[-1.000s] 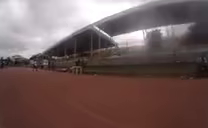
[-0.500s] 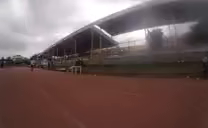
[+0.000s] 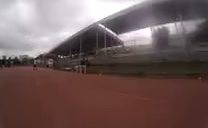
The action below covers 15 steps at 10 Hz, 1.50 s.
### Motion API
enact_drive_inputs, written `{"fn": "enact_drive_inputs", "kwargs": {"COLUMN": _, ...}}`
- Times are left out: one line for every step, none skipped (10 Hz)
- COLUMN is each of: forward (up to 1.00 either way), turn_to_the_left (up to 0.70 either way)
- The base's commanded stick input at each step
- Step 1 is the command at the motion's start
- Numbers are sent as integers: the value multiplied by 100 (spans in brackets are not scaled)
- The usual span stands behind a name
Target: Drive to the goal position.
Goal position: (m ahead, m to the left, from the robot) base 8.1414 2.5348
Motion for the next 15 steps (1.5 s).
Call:
{"fn": "enact_drive_inputs", "kwargs": {"forward": 70, "turn_to_the_left": 35}}
{"fn": "enact_drive_inputs", "kwargs": {"forward": 70, "turn_to_the_left": 34}}
{"fn": "enact_drive_inputs", "kwargs": {"forward": 70, "turn_to_the_left": 12}}
{"fn": "enact_drive_inputs", "kwargs": {"forward": 70, "turn_to_the_left": 3}}
{"fn": "enact_drive_inputs", "kwargs": {"forward": 70, "turn_to_the_left": 11}}
{"fn": "enact_drive_inputs", "kwargs": {"forward": 70, "turn_to_the_left": 22}}
{"fn": "enact_drive_inputs", "kwargs": {"forward": 70, "turn_to_the_left": 34}}
{"fn": "enact_drive_inputs", "kwargs": {"forward": 70, "turn_to_the_left": 17}}
{"fn": "enact_drive_inputs", "kwargs": {"forward": 70, "turn_to_the_left": 1}}
{"fn": "enact_drive_inputs", "kwargs": {"forward": 70, "turn_to_the_left": 6}}
{"fn": "enact_drive_inputs", "kwargs": {"forward": 70, "turn_to_the_left": 16}}
{"fn": "enact_drive_inputs", "kwargs": {"forward": 70, "turn_to_the_left": 30}}
{"fn": "enact_drive_inputs", "kwargs": {"forward": 70, "turn_to_the_left": 26}}
{"fn": "enact_drive_inputs", "kwargs": {"forward": 70, "turn_to_the_left": 12}}
{"fn": "enact_drive_inputs", "kwargs": {"forward": 70, "turn_to_the_left": 0}}
